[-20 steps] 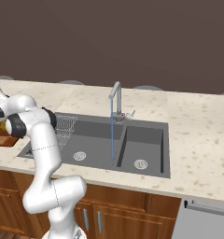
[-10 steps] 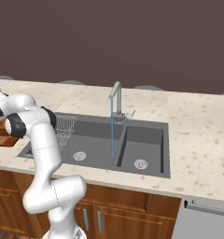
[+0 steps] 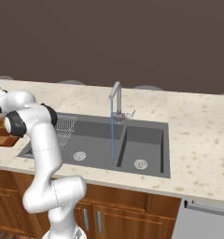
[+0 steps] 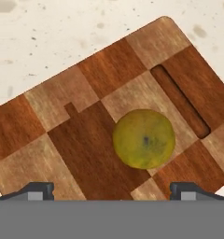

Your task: Pick the orange from the sink and place it on the cutting board to airdry. Then turn off the sink faucet.

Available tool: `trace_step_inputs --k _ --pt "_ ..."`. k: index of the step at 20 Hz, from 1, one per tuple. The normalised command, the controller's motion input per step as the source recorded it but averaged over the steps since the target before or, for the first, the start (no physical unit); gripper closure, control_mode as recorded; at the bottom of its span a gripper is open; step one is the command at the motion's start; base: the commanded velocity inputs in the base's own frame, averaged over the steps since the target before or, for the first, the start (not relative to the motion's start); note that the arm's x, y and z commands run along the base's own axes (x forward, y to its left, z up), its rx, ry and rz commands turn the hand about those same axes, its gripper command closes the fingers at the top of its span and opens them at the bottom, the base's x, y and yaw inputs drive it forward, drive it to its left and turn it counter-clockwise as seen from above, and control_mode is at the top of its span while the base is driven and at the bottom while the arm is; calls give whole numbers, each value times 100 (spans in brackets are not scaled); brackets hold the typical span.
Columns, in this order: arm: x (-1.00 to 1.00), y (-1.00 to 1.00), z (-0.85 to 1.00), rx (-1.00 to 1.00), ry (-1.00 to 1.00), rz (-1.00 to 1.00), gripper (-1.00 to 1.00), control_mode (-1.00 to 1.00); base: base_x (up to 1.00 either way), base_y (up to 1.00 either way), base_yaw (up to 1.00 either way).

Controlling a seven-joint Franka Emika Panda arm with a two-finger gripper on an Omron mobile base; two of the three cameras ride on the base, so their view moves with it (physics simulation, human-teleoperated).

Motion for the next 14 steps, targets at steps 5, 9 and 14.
trace_step_inputs --k 5,9,14 --pt "-7 -34 1 8 0 0 -100 -100 0 0 0" --pt "0 -35 0 12 0 0 -100 -100 0 0 0" --pt "-12 -32 0 12 0 0 -100 -100 0 0 0"
